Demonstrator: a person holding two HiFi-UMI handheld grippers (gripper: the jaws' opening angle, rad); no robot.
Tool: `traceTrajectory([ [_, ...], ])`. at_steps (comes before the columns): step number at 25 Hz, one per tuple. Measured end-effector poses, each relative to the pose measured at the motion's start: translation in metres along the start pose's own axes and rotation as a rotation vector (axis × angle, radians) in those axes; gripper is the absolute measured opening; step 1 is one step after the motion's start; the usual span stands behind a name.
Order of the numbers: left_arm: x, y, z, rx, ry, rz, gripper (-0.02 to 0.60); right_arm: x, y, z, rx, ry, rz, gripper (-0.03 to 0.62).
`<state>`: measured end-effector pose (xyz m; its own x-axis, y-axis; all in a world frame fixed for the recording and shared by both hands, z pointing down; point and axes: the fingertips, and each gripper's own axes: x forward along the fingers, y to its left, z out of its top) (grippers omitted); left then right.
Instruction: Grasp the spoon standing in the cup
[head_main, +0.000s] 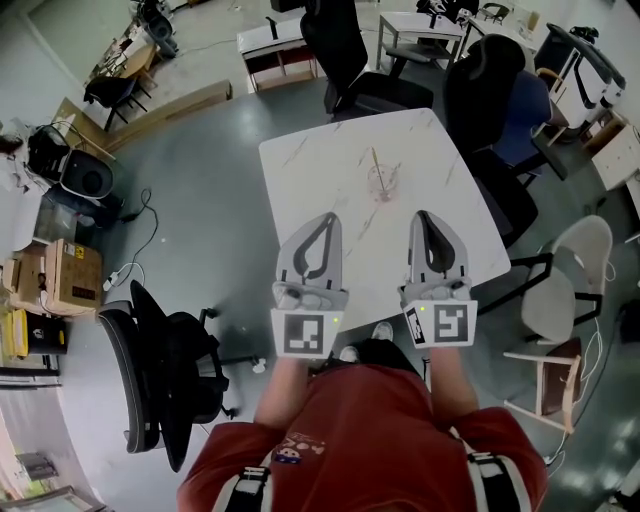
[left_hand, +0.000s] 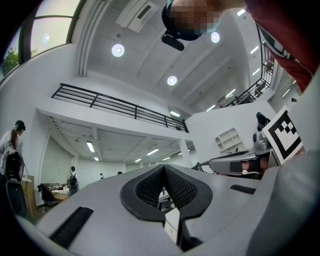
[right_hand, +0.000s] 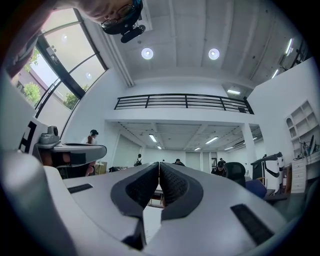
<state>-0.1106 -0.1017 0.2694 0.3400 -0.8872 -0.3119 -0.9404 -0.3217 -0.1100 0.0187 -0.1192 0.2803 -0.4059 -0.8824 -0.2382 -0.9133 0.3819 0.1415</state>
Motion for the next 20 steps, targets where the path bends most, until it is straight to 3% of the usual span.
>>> traceTrajectory([
  [9,0.028,-0.003,-0.006,0.017,0.009,0.017,0.009,0.023,-0.020,-0.005,0.041,-0.038,0.021,0.014],
  [20,0.096,-0.022,-0.030,0.039,0.043,0.027,0.009,0.063,-0.089,-0.035,0.066,-0.013,0.023,0.014],
])
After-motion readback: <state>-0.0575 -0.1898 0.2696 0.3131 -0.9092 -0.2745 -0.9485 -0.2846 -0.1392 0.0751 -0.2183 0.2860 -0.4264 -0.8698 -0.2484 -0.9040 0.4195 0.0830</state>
